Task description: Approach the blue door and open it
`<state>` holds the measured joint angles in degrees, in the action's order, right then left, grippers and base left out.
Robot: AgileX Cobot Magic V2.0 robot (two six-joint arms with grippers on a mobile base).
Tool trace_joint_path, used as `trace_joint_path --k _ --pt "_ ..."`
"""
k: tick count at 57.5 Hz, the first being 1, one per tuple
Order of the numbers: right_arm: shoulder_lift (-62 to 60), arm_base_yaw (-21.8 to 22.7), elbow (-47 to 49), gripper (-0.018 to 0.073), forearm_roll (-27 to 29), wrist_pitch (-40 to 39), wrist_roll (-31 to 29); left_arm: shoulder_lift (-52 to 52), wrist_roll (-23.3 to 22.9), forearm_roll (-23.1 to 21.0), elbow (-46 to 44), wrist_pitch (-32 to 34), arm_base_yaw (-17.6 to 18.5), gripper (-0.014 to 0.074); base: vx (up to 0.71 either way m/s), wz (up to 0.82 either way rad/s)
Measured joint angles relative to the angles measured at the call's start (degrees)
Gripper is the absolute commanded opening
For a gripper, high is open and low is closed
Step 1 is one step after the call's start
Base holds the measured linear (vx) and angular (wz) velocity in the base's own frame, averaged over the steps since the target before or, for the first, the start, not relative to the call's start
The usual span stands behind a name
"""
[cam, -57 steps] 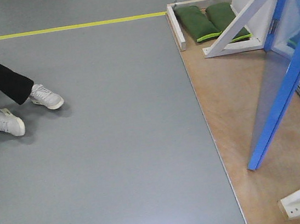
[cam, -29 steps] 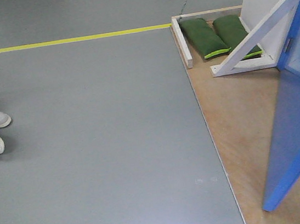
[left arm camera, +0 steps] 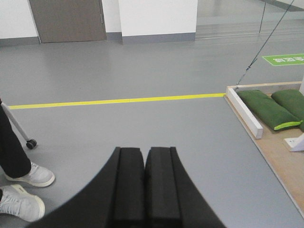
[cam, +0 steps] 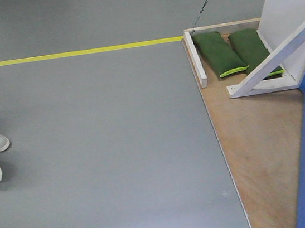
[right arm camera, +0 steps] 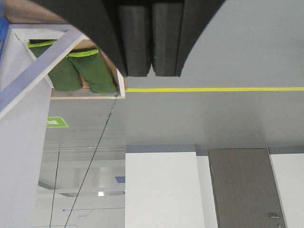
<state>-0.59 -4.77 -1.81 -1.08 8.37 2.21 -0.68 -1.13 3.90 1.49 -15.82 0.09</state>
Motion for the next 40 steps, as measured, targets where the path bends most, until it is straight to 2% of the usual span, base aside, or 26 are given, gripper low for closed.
trace_joint_path --k 16,40 --pt "0.0 0.0 0.0 0.0012 0.0 0.0 0.0 0.0 0.0 0.0 0.0 0.0 0.0 0.0073 0.21 -0.02" --pt "0.0 0.0 0.0 0.0012 0.0 0.0 0.0 0.0 0.0 0.0 0.0 0.0 0.0 0.0073 0.05 -0.01"
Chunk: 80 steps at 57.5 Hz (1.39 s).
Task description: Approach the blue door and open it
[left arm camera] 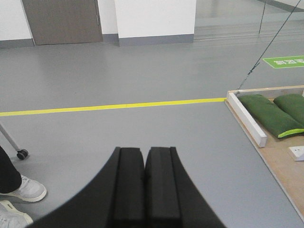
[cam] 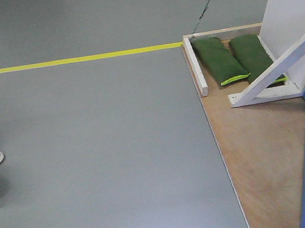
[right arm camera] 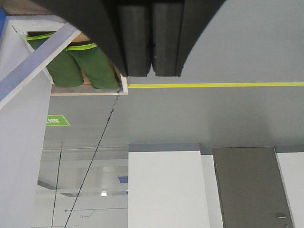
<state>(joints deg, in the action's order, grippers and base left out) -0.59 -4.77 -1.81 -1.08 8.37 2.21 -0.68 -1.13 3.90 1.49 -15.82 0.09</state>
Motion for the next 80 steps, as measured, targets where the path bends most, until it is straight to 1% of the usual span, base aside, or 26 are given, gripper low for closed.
trace_joint_path --k 27,30,33,40,49,58,66,75,80 --pt "0.0 0.0 0.0 0.0012 0.0 0.15 0.0 0.0 0.0 0.0 0.0 0.0 0.0 0.0073 0.0 0.0" --pt "0.0 0.0 0.58 0.0012 0.0 1.89 0.0 0.0 0.0 0.0 0.0 0.0 0.0 0.0073 0.0 0.0" --pt "0.0 0.0 2.52 0.0012 0.0 5.48 0.0 0.0 0.0 0.0 0.0 0.0 0.0 0.0073 0.0 0.0" --pt "1.79 0.0 12.85 0.0012 0.0 14.02 0.0 0.0 0.0 0.0 0.0 0.0 0.0 0.0073 0.0 0.0" --pt "10.5 0.0 28.45 0.0012 0.0 19.85 0.0 0.0 0.0 0.0 0.0 0.0 0.0 0.0073 0.0 0.0" --pt "22.08 0.0 44.25 0.0012 0.0 20.42 0.0 0.0 0.0 0.0 0.0 0.0 0.0 0.0073 0.0 0.0" --pt "30.93 0.0 55.79 0.0012 0.0 20.37 0.0 0.0 0.0 0.0 0.0 0.0 0.0 0.0073 0.0 0.0" --pt "37.09 0.0 63.58 0.0012 0.0 19.32 0.0 0.0 0.0 0.0 0.0 0.0 0.0 0.0073 0.0 0.0" --pt "38.47 0.0 65.32 0.0012 -0.52 18.24 0.0 0.0 0.0 0.0 0.0 0.0 0.0 0.0073 0.0 0.0"
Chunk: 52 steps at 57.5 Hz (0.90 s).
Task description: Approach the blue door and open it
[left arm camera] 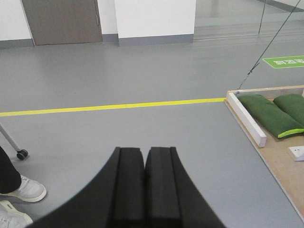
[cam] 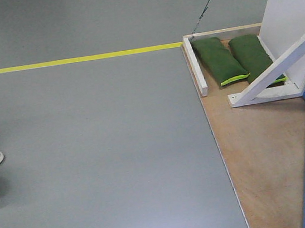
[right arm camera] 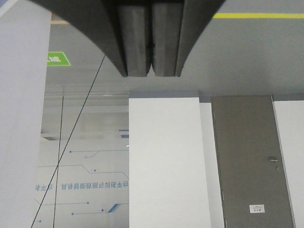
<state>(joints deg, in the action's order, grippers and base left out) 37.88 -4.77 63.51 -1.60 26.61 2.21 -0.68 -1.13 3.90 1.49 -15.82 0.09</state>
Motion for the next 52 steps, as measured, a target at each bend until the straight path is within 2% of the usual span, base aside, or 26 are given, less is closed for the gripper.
trace_joint_path --k 15,29,43,52 --pt "-0.49 0.0 0.96 0.0012 -7.56 -3.97 0.59 0.0 0.0 0.0 0.0 0.0 0.0 0.0073 0.0 0.0" --pt "-0.6 0.0 7.25 0.0012 -12.64 -8.02 1.73 0.0 0.0 0.0 0.0 0.0 0.0 0.0073 0.0 0.0" --pt "-0.95 0.0 15.28 0.0012 -25.22 -11.06 7.72 0.0 0.0 0.0 0.0 0.0 0.0 0.0073 0.0 0.0" --pt "-1.33 0.0 16.36 0.0012 -29.78 -10.16 10.16 0.0 0.0 0.0 0.0 0.0 0.0 0.0073 0.0 0.0"
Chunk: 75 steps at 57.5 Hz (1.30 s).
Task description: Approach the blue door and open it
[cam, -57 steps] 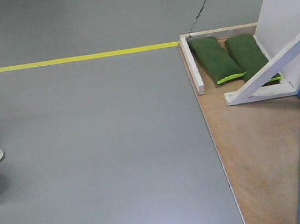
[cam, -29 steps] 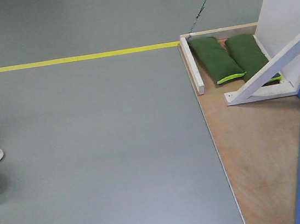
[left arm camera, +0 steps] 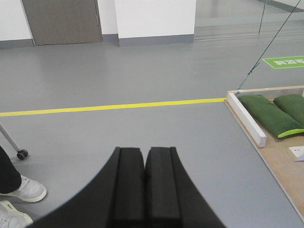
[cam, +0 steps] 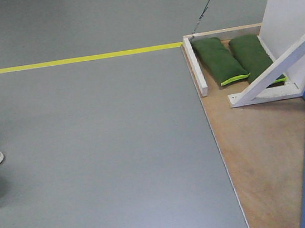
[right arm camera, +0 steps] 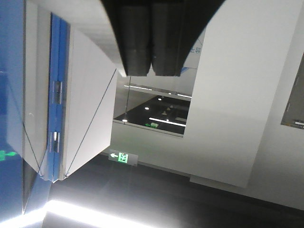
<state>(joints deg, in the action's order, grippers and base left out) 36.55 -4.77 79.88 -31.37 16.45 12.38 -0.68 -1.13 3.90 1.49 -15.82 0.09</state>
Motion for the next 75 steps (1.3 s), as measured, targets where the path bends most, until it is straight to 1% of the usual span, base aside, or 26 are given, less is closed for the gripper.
trace_joint_path --k 11,53,56,61,69,75 --pt "0.0 0.0 0.0 0.0012 -1.09 0.82 0.21 0.0 0.0 0.0 0.0 0.0 0.0 0.0073 0.0 0.0" --pt "0.0 0.38 0.0 0.0012 -1.32 0.84 0.21 0.0 0.0 0.0 0.0 0.0 0.0 0.0073 0.0 0.0" --pt "0.0 1.88 0.0 0.0012 -1.53 0.44 0.21 0.0 0.0 0.0 0.0 0.0 0.0 0.0073 0.0 0.0" --pt "0.0 6.85 0.0 0.0012 -1.77 -1.35 0.21 0.0 0.0 0.0 0.0 0.0 0.0 0.0073 0.0 0.0" --pt "0.0 18.21 0.0 0.0012 -1.82 -8.01 0.25 0.0 0.0 0.0 0.0 0.0 0.0 0.0073 0.0 0.0" --pt "0.34 26.91 0.0 0.0012 0.17 -15.3 0.32 0.0 0.0 0.0 0.0 0.0 0.0 0.0073 0.0 0.0"
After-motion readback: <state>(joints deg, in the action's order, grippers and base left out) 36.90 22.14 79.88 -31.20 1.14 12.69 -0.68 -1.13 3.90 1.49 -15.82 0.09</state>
